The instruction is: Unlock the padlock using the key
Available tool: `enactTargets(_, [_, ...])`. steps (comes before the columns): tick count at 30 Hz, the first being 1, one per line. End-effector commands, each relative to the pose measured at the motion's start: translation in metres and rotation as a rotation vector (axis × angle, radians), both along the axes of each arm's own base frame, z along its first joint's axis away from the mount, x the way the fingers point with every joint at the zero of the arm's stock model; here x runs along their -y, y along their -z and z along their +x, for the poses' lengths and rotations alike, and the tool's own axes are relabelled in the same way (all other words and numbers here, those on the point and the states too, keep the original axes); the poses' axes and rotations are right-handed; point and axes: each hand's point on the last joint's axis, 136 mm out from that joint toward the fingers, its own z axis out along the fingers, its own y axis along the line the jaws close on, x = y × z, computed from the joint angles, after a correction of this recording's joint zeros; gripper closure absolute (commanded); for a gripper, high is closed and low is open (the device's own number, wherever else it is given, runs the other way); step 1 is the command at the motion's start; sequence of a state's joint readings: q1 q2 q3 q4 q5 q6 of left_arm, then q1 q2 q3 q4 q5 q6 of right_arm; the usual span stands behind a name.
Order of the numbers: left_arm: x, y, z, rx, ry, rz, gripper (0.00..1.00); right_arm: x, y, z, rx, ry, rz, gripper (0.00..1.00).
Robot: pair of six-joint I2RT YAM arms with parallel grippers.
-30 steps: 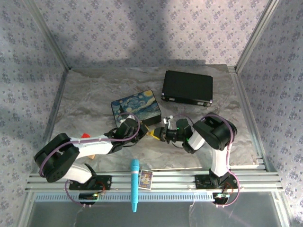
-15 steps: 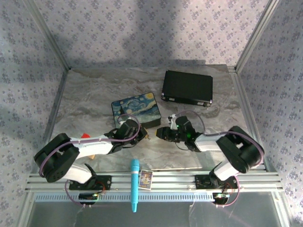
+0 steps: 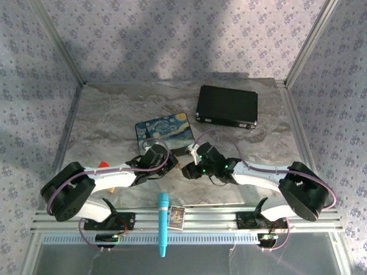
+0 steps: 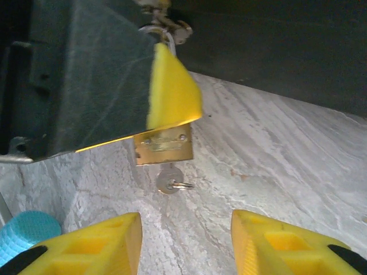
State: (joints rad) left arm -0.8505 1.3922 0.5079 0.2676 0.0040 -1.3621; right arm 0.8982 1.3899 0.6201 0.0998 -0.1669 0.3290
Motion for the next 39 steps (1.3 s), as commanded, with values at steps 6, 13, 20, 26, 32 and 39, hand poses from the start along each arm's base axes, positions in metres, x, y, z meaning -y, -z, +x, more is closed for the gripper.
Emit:
enactTargets(6, [0.017, -0.032, 0.001, 0.025, 0.038, -0.109, 1.00, -0.014, 0.007, 0.003, 0.052, -0.065, -0.052, 0.59])
enactTargets(13, [0.018, -0.033, 0.001, 0.024, 0.040, -0.113, 1.00, -0.024, 0.011, 0.002, 0.053, -0.085, -0.040, 0.59])
enactTargets(20, [0.020, -0.034, -0.001, 0.022, 0.049, -0.118, 1.00, -0.026, 0.010, 0.009, 0.080, -0.069, -0.051, 0.69])
enactTargets(26, [0.021, -0.031, -0.004, 0.011, 0.055, -0.126, 1.00, -0.026, 0.013, 0.010, 0.048, -0.078, -0.034, 0.84])
enactTargets(32, [0.023, -0.026, -0.007, -0.004, 0.066, -0.115, 1.00, -0.027, 0.010, 0.008, -0.003, -0.097, 0.035, 0.90])
enactTargets(39, [0.020, -0.018, -0.010, -0.019, 0.072, -0.092, 1.00, -0.031, 0.007, 0.001, -0.104, -0.139, 0.155, 0.93])
